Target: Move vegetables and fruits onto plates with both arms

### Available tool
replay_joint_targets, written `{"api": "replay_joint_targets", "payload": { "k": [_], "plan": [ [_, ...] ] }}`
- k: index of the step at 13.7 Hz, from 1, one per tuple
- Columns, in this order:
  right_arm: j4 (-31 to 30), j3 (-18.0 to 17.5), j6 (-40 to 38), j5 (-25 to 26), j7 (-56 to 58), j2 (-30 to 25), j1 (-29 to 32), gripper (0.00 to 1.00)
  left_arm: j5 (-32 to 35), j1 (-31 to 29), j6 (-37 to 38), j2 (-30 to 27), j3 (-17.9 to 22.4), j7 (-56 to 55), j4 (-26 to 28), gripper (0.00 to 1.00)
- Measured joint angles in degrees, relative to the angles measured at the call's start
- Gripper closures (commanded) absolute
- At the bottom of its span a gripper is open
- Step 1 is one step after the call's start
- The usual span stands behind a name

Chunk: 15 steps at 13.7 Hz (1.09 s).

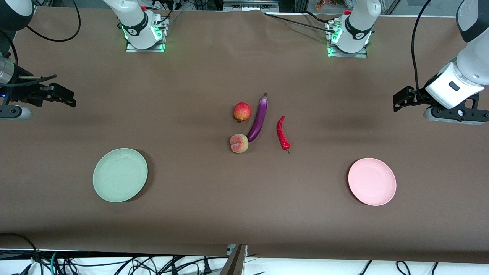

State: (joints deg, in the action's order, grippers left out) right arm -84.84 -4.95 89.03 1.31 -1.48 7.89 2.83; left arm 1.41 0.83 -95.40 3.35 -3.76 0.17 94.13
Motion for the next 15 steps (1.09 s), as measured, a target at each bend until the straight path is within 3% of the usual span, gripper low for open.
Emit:
{"api": "replay_joint_targets", "payload": {
  "k": [8,12,15],
  "plan": [
    [0.02,-0.31,2.63,0.0,0.0,2.38,-0.02,0.0,-0.02,0.04,1.06,0.1,-0.91,-0.07,0.36,0.0],
    [0.04,-0.32,2.99,0.0,0.01,4.39,-0.03,0.0,-0.03,0.34,1.57,3.46,-7.47,-3.55,1.57,0.0],
    [0.05,-0.37,3.16,0.0,0.03,5.77,-0.07,0.0,-0.03,0.66,-2.47,9.11,-12.03,-12.24,1.66,0.0]
  ]
}}
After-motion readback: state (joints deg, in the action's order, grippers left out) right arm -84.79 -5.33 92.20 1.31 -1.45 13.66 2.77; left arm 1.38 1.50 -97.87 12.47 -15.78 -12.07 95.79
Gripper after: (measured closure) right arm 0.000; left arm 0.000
